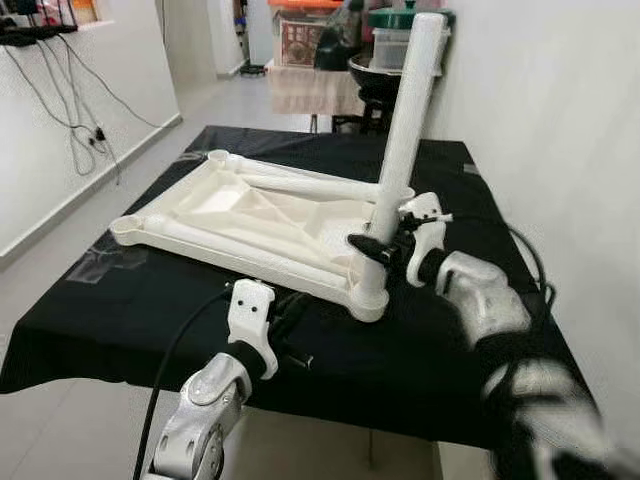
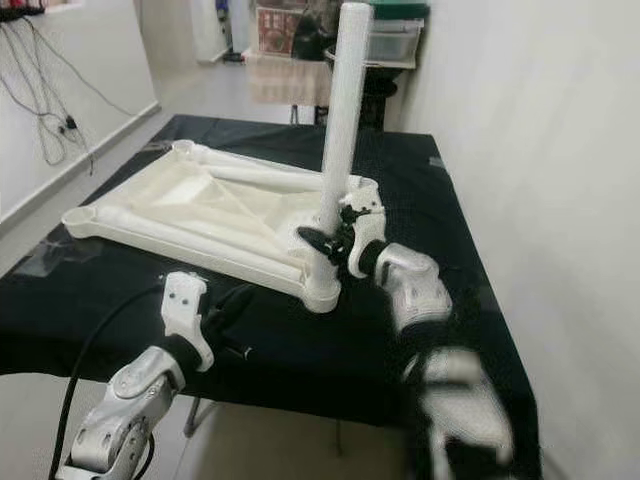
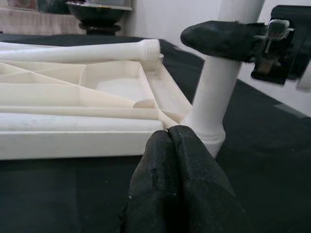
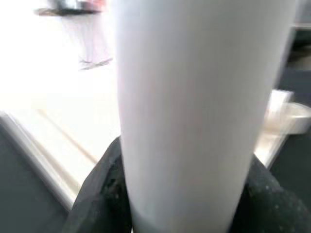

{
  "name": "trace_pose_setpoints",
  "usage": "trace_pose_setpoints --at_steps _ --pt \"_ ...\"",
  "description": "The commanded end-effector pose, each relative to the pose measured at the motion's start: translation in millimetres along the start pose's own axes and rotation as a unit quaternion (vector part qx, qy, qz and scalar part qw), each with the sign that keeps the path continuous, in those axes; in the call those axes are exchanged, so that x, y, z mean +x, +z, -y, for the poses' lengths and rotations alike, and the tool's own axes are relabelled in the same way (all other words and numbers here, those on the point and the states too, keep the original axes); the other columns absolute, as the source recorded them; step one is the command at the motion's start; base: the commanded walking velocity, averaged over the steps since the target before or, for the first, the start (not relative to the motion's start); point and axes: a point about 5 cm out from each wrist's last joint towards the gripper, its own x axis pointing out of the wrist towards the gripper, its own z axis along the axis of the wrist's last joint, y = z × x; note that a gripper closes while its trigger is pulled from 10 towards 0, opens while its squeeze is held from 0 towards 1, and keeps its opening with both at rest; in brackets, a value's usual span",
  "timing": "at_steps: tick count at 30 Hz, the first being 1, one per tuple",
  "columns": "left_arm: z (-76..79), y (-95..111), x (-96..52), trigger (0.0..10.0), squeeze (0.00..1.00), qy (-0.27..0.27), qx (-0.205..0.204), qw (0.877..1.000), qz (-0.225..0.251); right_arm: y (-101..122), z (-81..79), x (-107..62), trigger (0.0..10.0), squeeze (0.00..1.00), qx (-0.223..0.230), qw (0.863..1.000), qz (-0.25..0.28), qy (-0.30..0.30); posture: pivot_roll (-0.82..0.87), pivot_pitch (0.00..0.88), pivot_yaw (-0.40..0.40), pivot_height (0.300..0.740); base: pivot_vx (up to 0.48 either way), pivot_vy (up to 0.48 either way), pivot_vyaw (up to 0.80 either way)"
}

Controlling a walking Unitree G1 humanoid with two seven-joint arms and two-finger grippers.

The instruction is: Building children table

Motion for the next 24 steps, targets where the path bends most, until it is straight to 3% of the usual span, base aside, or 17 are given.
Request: trace_pose_setpoints --at_steps 1,7,11,12,13,14,20,21,23,24 --pt "-1.7 -1.9 -1.5 10.0 0.0 0.0 0.003 1.0 -0.008 -36.5 8.3 -13.7 0.0 0.0 -0.019 0.992 -0.094 -0.084 -0.04 0.023 -0.021 0.74 0.0 0.0 0.0" --pt "-4.0 -0.8 -0.5 10.0 0.0 0.006 0.002 1.0 -0.004 -34.0 14.9 0.7 0.0 0.0 -0.014 0.993 -0.093 -0.067 -0.03 0.021 -0.038 0.74 0.0 0.0 0.0" --pt "-4.5 -1.0 0.2 10.0 0.0 0.006 0.002 1.0 -0.004 -30.5 2.8 -2.8 0.0 0.0 -0.023 0.993 -0.105 -0.047 -0.04 0.02 -0.033 0.74 0.0 0.0 0.0" --pt "-4.2 -1.1 0.3 10.0 0.0 0.004 0.002 1.0 -0.005 -28.2 -1.2 -5.0 10.0 0.0 -0.024 0.994 -0.102 -0.044 -0.04 0.019 -0.032 0.74 0.0 0.0 0.0" --pt "-4.2 -1.1 0.3 10.0 0.0 0.004 0.002 1.0 -0.005 -28.2 -1.2 -5.0 10.0 0.0 -0.024 0.994 -0.102 -0.044 -0.04 0.019 -0.032 0.74 0.0 0.0 0.0" --pt "-3.9 -1.1 0.5 10.0 0.0 0.003 0.001 1.0 -0.006 -20.7 -4.6 -5.0 10.0 1.0 -0.007 0.997 -0.076 -0.019 -0.03 0.021 -0.03 0.74 0.0 0.0 0.0" --pt "-3.6 -0.9 0.9 10.0 0.0 0.004 0.002 1.0 -0.004 -6.0 3.9 1.6 10.0 1.0 0.02 0.999 -0.031 0.022 -0.03 0.02 -0.036 0.74 0.0 0.0 0.0" --pt "-3.6 -0.8 1.0 10.0 0.0 0.004 0.001 1.0 -0.004 1.3 8.3 6.0 10.0 1.0 0.027 0.997 -0.023 0.064 -0.03 0.02 -0.036 0.74 0.0 0.0 0.0" --pt "-3.2 -1.0 1.6 10.0 0.0 0.004 -0.001 1.0 -0.004 10.4 8.4 10.2 10.0 1.0 0.029 0.978 -0.032 0.203 -0.04 0.016 -0.038 0.74 0.0 0.0 0.0" --pt "-3.2 -1.0 1.6 10.0 0.0 0.004 -0.001 1.0 -0.004 10.4 8.4 10.2 10.0 1.0 0.029 0.978 -0.032 0.203 -0.04 0.016 -0.038 0.74 0.0 0.0 0.0"
